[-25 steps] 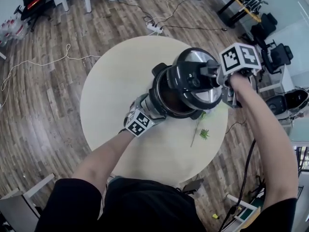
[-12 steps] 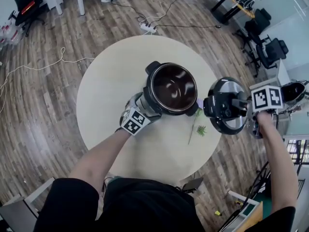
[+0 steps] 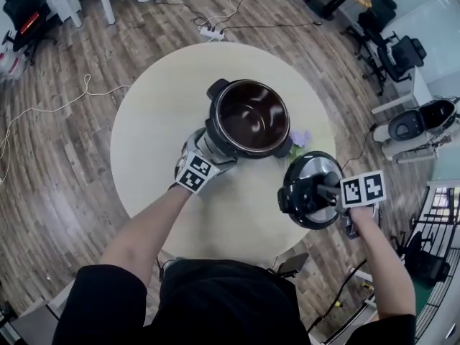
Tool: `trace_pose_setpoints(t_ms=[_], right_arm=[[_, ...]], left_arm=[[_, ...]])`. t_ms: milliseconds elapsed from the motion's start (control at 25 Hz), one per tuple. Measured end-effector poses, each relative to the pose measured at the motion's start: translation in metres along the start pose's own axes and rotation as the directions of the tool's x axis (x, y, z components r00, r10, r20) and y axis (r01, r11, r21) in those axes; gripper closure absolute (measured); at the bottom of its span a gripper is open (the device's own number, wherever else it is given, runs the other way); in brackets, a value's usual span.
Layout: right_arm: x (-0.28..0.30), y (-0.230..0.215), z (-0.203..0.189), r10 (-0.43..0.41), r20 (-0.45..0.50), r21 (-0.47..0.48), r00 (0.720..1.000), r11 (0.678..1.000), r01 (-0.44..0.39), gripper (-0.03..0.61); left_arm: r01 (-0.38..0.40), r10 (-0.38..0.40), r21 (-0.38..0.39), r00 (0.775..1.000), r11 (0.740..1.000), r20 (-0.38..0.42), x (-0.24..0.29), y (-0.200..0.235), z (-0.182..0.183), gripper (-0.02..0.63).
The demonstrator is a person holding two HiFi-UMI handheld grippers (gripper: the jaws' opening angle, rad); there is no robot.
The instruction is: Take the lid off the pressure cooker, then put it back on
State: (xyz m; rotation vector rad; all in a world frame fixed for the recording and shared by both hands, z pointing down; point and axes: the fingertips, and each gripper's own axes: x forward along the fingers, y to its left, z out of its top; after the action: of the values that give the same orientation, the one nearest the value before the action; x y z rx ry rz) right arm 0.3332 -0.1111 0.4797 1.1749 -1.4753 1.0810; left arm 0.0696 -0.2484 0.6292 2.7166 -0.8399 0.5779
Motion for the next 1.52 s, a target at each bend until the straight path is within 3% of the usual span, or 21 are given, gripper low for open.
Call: trace_pose_setpoints(t_ms=[440,760,1000,1280,1520], right_arm=[[0.129,0.103,-0.073,0.048,-0.06,-0.182,0.997,0.982,-0.058,0.293],[0.196,0.132,-0.089,0.063,-0.076,-0.137,0.995,0.988,-0.073,0.291],[0.21,0.132,-0.083,0.001,-0.044,-0.163,0.999,0.987,-0.008,0.29],[0.202,0.13,-0.085,0.027,-0.054,-0.102,0.998,0.994,-0.032,0.276],[0.207,0.131,-0.089,0.032,-0.104,-0.115,0.994,0.992,-0.044,0.272]], left_arm=[[-0.001,0.001,0.004,1.0,1.0,-0.008,0.0,-0.001,-0.002,0.023],[-0.002,0.002,0.004,1.0,1.0,-0.01,0.002,-0.002,-0.002,0.023],[0.0,0.0,0.005,1.0,1.0,-0.006,0.002,-0.002,0.0,0.023],[0.0,0.0,0.003,1.0,1.0,-0.005,0.002,-0.002,-0.001,0.023],[-0.001,0.001,0.005,1.0,1.0,-0.003,0.001,-0.001,-0.003,0.023]])
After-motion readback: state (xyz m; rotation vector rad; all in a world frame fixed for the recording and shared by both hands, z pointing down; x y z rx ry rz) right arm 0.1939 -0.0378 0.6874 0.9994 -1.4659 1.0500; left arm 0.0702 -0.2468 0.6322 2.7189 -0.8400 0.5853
